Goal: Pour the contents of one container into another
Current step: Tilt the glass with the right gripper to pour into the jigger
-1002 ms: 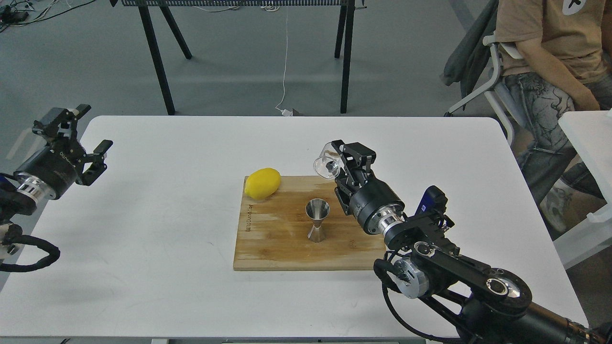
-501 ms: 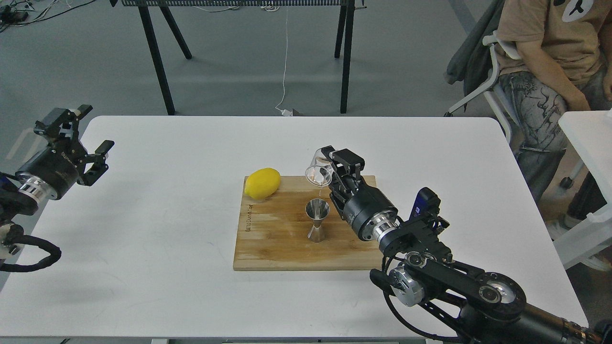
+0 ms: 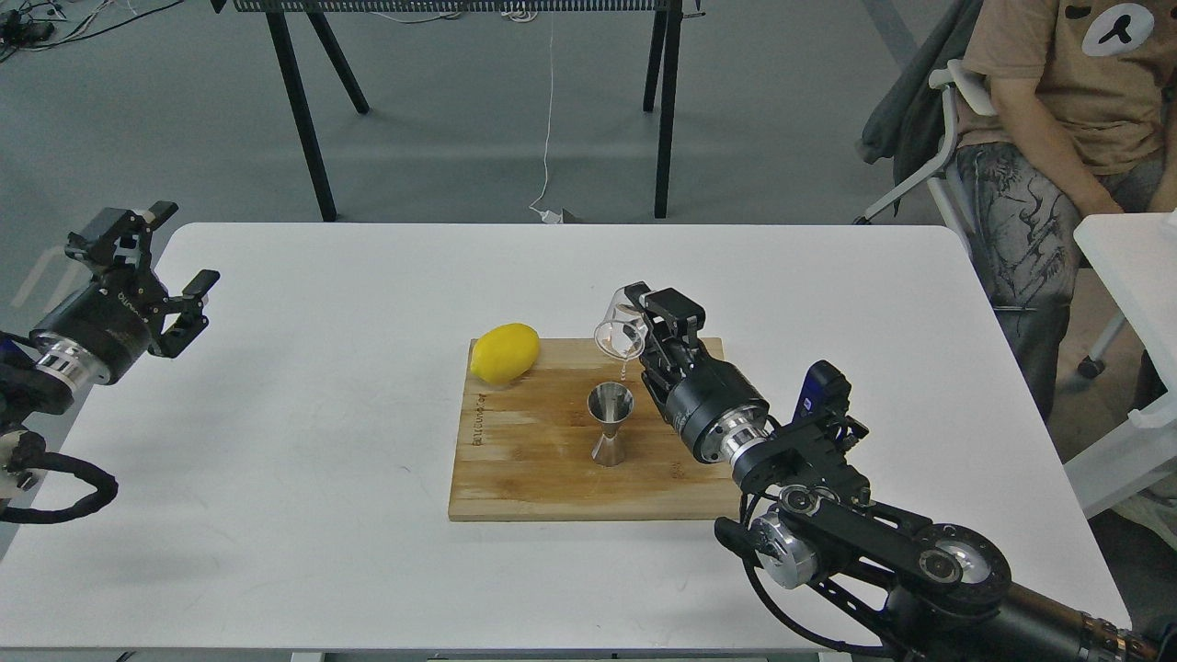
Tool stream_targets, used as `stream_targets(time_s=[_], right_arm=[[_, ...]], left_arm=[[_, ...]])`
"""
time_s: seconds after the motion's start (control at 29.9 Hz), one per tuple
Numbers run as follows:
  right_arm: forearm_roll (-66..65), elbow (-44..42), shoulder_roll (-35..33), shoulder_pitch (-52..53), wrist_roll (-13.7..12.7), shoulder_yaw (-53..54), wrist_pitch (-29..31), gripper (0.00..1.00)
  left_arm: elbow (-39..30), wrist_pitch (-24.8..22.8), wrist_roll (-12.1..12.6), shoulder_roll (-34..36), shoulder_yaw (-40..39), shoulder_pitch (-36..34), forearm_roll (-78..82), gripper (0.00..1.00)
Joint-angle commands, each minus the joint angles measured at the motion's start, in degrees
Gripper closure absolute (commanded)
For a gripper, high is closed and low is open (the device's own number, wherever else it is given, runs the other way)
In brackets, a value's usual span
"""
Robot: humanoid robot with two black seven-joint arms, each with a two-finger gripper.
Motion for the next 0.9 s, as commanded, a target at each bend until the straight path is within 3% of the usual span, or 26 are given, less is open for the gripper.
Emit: stream_targets(time_s=[0.0,0.87], right_arm=[[-0.01,-0.72,0.23,0.82,0.16,-1.66,0.0,0.6],[-5.73,-3.19,1.81,1.09,0.25,-4.3,0.0,0.61]], left_arm=[[0.96,0.0,0.0,-0.17,0.0,0.0,-0.09,0.05],[0.97,0.0,0.0,-0.44,0.0,0.0,0.0,0.05]])
